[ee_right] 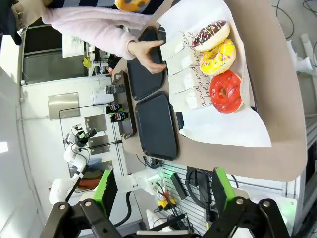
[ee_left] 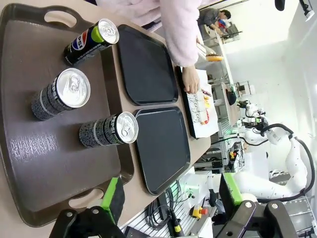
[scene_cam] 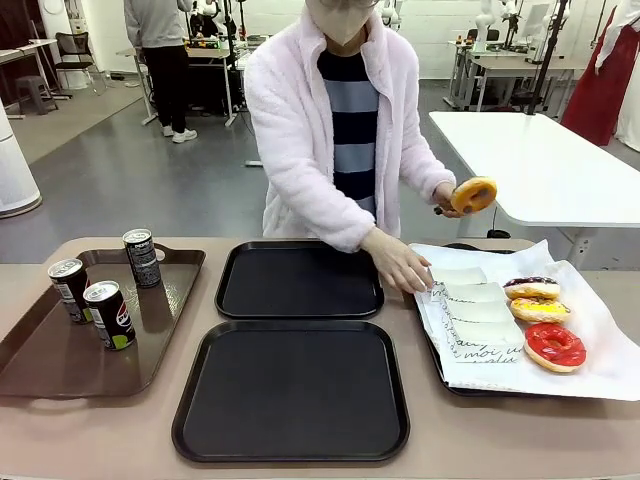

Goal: Set up donuts and drinks on trays.
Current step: Pick up one Pepsi coke and place it on the Flat Tray.

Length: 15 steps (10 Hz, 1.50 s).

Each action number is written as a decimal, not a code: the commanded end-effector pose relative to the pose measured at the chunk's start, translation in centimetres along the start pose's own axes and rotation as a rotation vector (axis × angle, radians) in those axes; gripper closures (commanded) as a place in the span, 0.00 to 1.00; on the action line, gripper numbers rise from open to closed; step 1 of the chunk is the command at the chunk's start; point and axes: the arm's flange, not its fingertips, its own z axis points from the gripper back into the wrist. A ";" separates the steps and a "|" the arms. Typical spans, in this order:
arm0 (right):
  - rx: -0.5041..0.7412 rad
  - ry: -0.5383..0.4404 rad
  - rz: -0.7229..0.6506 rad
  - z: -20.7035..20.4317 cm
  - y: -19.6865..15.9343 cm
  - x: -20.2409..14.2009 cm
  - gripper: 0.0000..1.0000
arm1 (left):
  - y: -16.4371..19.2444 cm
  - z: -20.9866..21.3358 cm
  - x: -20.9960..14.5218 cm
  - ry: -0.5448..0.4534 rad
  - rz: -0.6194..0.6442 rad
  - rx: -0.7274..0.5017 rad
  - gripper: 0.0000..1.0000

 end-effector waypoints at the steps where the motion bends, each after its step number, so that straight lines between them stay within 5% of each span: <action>1: 0.015 -0.006 -0.003 0.0 0.1 0.0 0.00 | -4.0 -0.2 2.2 0.086 0.002 0.135 0.00; 5: 0.015 -0.006 -0.003 0.0 0.1 0.0 0.00 | -10.4 -9.6 8.4 0.367 0.013 0.671 0.00; 8: 0.015 -0.006 -0.003 0.0 0.1 0.0 0.00 | -9.8 -19.0 6.8 0.481 0.011 0.971 0.00; 12: 0.015 -0.006 -0.003 0.0 0.1 0.0 0.00 | -8.1 -23.8 4.7 0.427 -0.088 1.096 0.00; 13: 0.015 -0.006 -0.003 0.0 0.1 0.0 0.00 | -8.6 -23.4 4.8 0.511 -0.029 1.044 0.00; 15: 0.015 -0.006 -0.003 0.0 0.1 0.0 0.00 | -8.6 -23.4 4.8 0.511 -0.029 1.044 0.00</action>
